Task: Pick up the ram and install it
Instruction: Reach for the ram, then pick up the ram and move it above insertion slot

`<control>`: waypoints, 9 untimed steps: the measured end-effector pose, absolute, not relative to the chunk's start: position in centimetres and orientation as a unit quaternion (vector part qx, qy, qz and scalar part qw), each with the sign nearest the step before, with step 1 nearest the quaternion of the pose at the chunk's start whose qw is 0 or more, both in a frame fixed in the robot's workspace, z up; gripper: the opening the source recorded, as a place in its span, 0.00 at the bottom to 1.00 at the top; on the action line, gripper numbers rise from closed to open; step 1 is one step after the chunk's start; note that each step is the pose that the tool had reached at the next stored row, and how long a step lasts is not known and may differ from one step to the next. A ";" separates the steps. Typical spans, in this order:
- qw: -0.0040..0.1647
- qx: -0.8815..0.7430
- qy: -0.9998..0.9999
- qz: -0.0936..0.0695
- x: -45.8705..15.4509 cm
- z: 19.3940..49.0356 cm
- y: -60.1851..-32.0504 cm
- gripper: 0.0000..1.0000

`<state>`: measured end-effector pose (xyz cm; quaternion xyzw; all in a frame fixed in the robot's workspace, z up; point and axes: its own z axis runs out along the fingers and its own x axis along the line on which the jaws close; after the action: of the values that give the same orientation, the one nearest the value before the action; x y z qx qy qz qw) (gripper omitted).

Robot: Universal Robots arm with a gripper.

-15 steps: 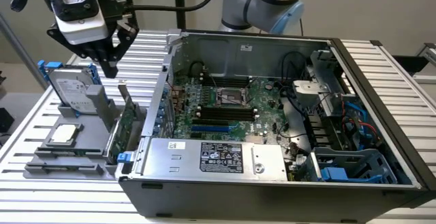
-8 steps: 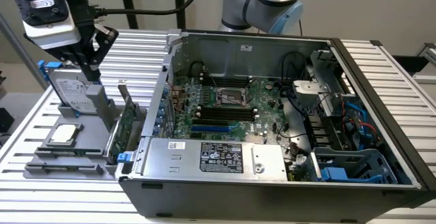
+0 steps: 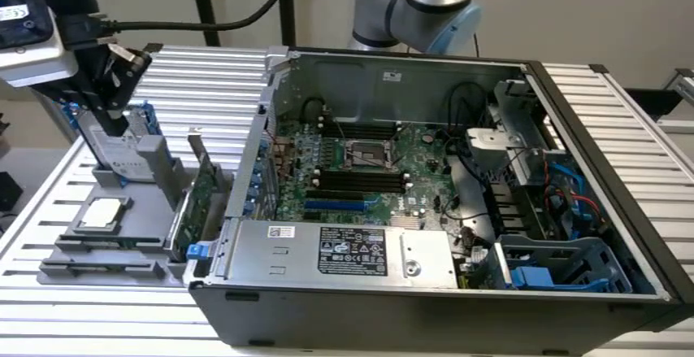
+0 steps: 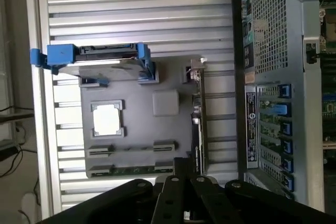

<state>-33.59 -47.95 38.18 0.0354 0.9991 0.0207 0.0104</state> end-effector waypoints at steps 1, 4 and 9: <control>0.010 0.035 0.999 0.021 -34.0 38.1 -48.0 0.00; 0.010 0.035 0.999 0.020 -35.2 38.0 -48.3 0.00; 0.011 0.035 0.999 0.019 -37.3 37.8 -48.7 0.00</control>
<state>-37.28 -48.67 37.75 0.0354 0.9991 0.0190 0.0105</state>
